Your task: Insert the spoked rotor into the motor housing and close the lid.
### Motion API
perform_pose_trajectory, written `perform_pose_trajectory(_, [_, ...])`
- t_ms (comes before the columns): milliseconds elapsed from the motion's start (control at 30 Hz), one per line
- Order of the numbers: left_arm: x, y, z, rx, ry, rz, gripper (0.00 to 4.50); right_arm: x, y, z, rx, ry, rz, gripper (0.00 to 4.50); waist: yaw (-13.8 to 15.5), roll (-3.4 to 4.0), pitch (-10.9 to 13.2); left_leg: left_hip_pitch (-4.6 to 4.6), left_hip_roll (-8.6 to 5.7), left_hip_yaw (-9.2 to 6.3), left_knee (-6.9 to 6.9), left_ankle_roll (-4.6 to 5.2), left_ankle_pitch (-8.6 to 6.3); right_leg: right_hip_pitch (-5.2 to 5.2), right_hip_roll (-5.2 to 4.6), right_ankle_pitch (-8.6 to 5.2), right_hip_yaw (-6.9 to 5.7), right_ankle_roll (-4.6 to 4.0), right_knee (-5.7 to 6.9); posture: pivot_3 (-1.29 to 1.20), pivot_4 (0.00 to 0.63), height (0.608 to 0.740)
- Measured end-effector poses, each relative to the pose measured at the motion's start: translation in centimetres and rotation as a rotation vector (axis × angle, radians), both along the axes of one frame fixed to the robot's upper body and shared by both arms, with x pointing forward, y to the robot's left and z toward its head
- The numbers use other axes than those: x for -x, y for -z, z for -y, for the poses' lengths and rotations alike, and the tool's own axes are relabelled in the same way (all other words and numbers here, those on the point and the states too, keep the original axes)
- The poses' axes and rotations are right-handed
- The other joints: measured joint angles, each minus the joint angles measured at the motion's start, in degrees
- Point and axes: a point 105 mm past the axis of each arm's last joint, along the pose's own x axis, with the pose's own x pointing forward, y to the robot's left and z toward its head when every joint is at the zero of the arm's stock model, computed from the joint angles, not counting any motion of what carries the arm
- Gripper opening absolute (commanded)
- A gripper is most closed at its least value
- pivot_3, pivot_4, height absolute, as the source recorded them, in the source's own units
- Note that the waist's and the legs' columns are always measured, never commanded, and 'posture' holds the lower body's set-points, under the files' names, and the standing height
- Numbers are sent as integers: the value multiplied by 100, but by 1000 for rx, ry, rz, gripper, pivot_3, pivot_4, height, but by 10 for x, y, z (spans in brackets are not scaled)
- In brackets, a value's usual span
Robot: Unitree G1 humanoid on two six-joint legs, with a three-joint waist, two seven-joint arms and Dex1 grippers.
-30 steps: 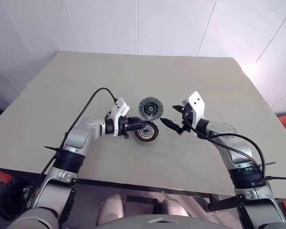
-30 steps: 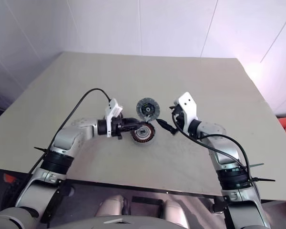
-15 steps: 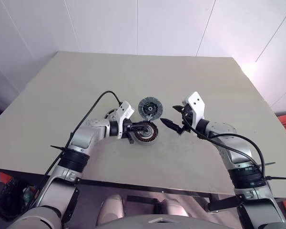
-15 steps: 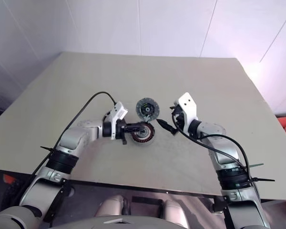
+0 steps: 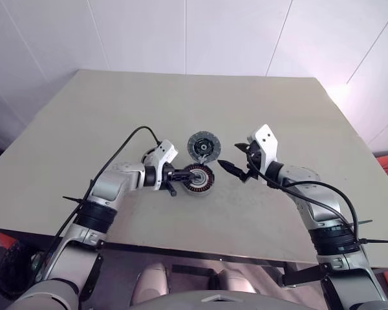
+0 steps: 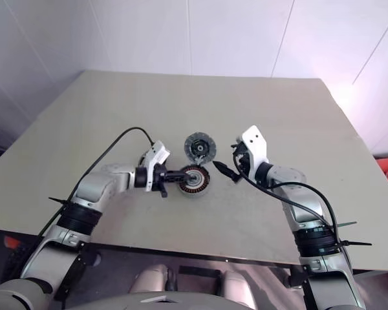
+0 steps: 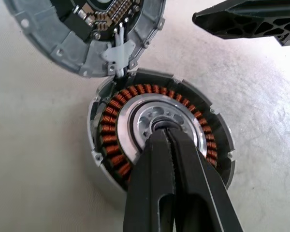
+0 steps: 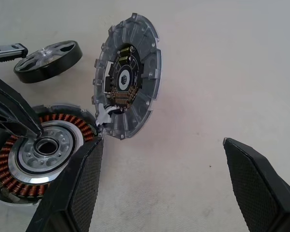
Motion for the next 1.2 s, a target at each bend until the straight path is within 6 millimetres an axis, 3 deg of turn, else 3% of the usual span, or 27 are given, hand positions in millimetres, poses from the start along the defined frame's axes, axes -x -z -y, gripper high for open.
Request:
perform_pose_trajectory(200, [-1,-3,3,26,-10,-10,60,-2,-4,-2,-3,-1,13,4500,0,1,1,0,-1,-1,0,0,0,0,-1,0,-1,0,0,0,0,740])
perform_pose_trajectory(400, [-10,-29,13,93,10,31,60,-3,-5,-2,-4,-1,17,4500,6,1,1,-1,-2,-1,0,1,0,1,-3,0,-2,0,0,0,0,740])
perform_pose_trajectory(800, [1,-7,13,9,60,-64,60,-4,-5,-1,-2,15,21,4500,1,3,2,-3,-2,-3,-2,1,0,-1,-3,-3,-4,-2,0,0,0,740])
perform_pose_trajectory(1200, [-1,-3,6,-20,44,-72,60,-8,-4,1,-4,44,29,4500,1,3,2,-3,-4,-4,-2,1,0,0,-4,-3,-4,-2,0,0,0,740])
